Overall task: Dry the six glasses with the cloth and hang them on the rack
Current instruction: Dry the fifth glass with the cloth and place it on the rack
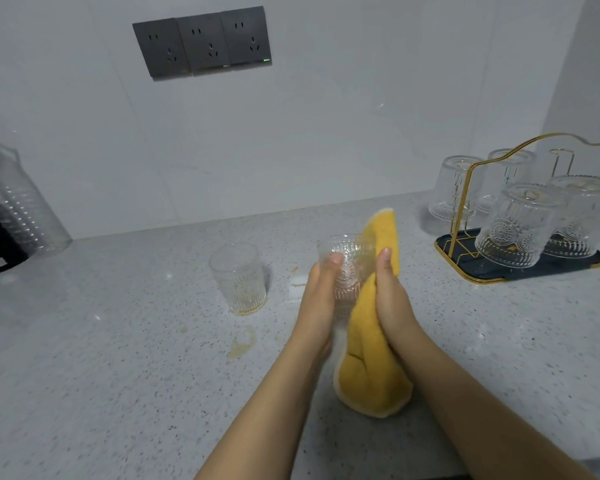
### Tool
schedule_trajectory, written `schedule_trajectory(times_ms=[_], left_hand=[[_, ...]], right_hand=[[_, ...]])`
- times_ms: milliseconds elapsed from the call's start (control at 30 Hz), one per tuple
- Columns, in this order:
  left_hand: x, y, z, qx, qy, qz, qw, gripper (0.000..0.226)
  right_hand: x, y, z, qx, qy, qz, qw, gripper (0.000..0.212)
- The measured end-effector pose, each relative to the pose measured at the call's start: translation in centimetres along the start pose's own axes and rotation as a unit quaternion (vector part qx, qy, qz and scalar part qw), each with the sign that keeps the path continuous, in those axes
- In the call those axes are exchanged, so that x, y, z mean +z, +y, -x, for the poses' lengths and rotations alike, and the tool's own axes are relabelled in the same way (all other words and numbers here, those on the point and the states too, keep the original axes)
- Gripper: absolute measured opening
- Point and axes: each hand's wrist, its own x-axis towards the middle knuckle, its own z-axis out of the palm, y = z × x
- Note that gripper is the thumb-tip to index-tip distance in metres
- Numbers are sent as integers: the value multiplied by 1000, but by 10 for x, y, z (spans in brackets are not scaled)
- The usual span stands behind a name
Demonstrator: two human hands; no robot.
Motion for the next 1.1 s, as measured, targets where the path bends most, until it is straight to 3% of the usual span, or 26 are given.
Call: schedule_trajectory(times_ms=[67, 133, 233, 300, 433, 500, 567, 633, 767, 867, 1000, 1100], left_hand=[[2, -1, 3, 9, -24, -17, 1000, 75], [0, 0, 2, 6, -27, 21, 999, 77], [-4, 6, 0, 16, 47, 55, 997, 71], [-5, 5, -1, 7, 87, 50, 995, 78], [1, 2, 3, -15, 8, 22, 1000, 44], [2, 2, 4, -10, -36, -8, 999, 52], [1, 2, 3, -11, -58, 4, 998, 61], [-2, 3, 0, -1, -29, 32, 999, 68], [-4, 4, -1, 11, 54, 30, 998, 82], [-4, 3, -1, -12, -7, 56, 998, 64], [-2, 0, 0, -29, -111, 40, 993, 69], [-9, 5, -1, -47, -163, 45, 984, 40]], right_hand=[[-3, -2, -5, 37, 6, -3, 999, 80], [-1, -1, 2, 17, -18, 14, 1000, 82], [6, 6, 15, -48, -63, 48, 996, 68], [9, 7, 18, -86, -65, 74, 991, 75], [4, -4, 7, -27, -1, 18, 999, 61], [-2, -7, 1, 17, 11, -10, 1000, 63], [-3, -6, 2, 8, 5, -4, 1000, 64], [1, -2, 11, -23, -23, 17, 999, 65], [10, 14, 13, -138, -32, 96, 985, 87], [9, 8, 8, -113, 10, 50, 992, 82], [-6, -9, 4, -13, 41, -28, 999, 63], [-15, -17, 2, -21, 57, -4, 998, 64]])
